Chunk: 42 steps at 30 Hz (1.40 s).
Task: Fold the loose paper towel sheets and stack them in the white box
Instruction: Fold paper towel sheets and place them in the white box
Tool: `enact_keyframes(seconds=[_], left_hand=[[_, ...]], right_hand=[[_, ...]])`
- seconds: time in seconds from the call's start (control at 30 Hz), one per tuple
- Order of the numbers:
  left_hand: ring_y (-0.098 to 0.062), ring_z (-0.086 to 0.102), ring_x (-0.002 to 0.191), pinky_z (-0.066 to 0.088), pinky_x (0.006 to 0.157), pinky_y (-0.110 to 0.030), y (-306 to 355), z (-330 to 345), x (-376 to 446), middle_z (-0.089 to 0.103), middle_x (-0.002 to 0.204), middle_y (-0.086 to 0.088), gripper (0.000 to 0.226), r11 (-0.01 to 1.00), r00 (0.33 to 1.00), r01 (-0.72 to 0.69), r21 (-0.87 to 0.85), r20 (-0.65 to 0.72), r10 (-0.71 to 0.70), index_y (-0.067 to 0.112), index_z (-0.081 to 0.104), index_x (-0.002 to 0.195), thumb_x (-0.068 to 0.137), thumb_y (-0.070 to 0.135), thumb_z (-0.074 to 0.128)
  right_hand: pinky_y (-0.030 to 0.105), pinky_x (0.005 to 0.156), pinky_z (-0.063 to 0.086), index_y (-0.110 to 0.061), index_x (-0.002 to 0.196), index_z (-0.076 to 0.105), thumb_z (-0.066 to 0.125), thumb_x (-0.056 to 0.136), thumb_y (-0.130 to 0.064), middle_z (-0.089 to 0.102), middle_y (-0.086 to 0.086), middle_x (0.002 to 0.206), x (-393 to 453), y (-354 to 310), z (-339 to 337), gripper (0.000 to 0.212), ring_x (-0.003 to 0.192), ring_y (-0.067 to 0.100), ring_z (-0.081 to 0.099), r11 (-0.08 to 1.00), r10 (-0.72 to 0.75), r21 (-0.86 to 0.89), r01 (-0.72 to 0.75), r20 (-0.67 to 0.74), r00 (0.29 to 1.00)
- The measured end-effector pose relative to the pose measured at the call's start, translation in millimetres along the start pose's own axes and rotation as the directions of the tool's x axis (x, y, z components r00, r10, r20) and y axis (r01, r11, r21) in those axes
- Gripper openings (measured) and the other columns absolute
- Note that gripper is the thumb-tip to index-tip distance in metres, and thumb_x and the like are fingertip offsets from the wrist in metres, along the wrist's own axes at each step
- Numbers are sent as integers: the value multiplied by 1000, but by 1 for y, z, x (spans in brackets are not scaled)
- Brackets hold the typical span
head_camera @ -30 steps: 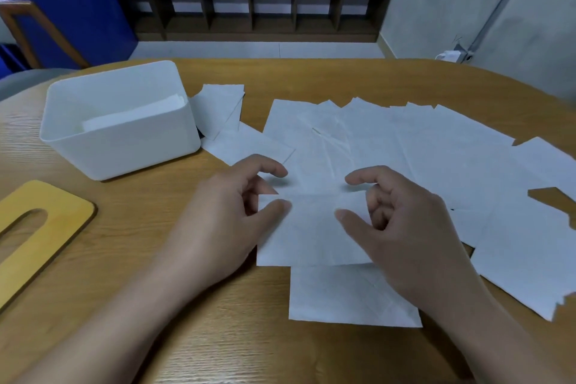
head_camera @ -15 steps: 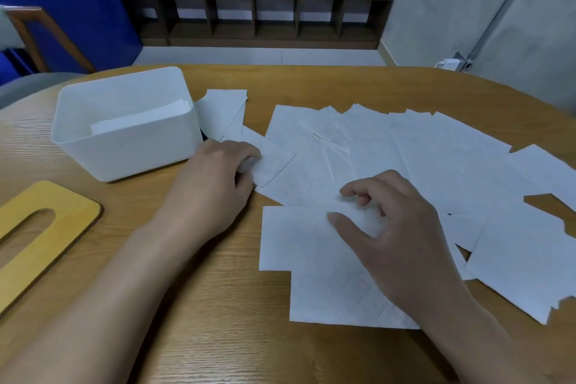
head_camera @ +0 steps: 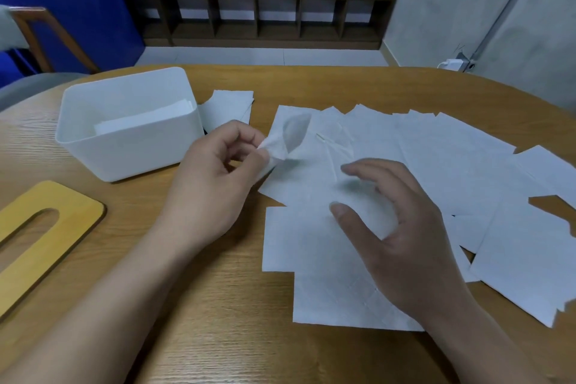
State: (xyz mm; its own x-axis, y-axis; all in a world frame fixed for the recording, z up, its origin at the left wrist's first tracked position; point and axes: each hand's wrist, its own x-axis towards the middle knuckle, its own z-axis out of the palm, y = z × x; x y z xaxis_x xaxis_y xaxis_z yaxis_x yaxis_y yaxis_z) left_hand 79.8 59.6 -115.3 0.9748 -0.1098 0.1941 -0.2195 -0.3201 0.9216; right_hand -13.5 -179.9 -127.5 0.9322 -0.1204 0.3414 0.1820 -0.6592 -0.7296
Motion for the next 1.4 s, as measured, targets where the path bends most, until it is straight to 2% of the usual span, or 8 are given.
enact_keyframes(seconds=[0.17,0.23,0.3,0.43,0.7,1.13,1.3,1.4], left_hand=[[-17,66,80,56,82,-37,24,13,-23,71,90,-14,18,761,934,310,-571,334,-129,-4,67,116,104,8,63],[-23,72,96,62,87,-38,25,16,-30,75,111,-23,25,698,899,370,-614,425,-103,-1,70,126,102,5,64],[-25,73,102,64,81,-35,23,15,-34,75,121,-19,39,698,877,392,-599,473,-87,6,71,133,96,10,61],[-23,65,85,51,66,-30,22,10,-35,69,96,-16,46,834,920,330,-442,348,-180,5,69,125,100,44,72],[-10,42,53,37,52,-18,6,8,-29,46,65,4,22,991,984,108,81,133,-118,36,69,113,97,29,83],[0,60,91,45,72,-22,-7,4,-30,64,96,19,30,881,973,-68,468,227,-45,44,69,109,85,41,87],[-3,51,119,39,94,-15,-16,4,-12,61,124,25,20,846,980,-187,499,158,124,40,72,118,99,35,74],[-18,43,140,38,116,-30,-25,6,-1,56,155,10,36,770,981,-192,608,107,160,28,69,140,105,34,67]], right_hand=[[19,107,48,-39,156,50,70,103,-45,68,-26,139,3,-11,-8,57,137,-6,58,944,113,301,-133,85,990],[15,81,56,-32,145,62,68,105,-30,80,-19,103,6,-14,-11,41,99,-3,75,863,177,458,-215,124,976],[13,60,48,-27,126,73,68,107,-18,68,-18,64,7,-14,-14,22,55,2,62,846,241,464,-261,104,965],[29,55,44,-32,116,76,70,107,-24,55,7,60,6,-8,-20,14,58,38,52,912,230,322,-253,109,967],[17,52,38,-37,115,70,74,103,-29,37,-10,54,1,2,-14,15,49,10,38,979,145,128,-159,111,983],[27,64,48,-46,115,61,83,87,-56,56,-9,71,-4,14,-17,37,67,10,59,944,128,-317,-96,81,988],[38,62,53,-42,98,66,87,86,-53,55,-7,77,-4,12,-16,26,69,16,56,978,132,-161,-132,-12,991],[40,62,53,-40,94,67,85,90,-47,56,-7,76,-6,10,-9,19,66,16,55,985,123,-120,-121,10,992]])
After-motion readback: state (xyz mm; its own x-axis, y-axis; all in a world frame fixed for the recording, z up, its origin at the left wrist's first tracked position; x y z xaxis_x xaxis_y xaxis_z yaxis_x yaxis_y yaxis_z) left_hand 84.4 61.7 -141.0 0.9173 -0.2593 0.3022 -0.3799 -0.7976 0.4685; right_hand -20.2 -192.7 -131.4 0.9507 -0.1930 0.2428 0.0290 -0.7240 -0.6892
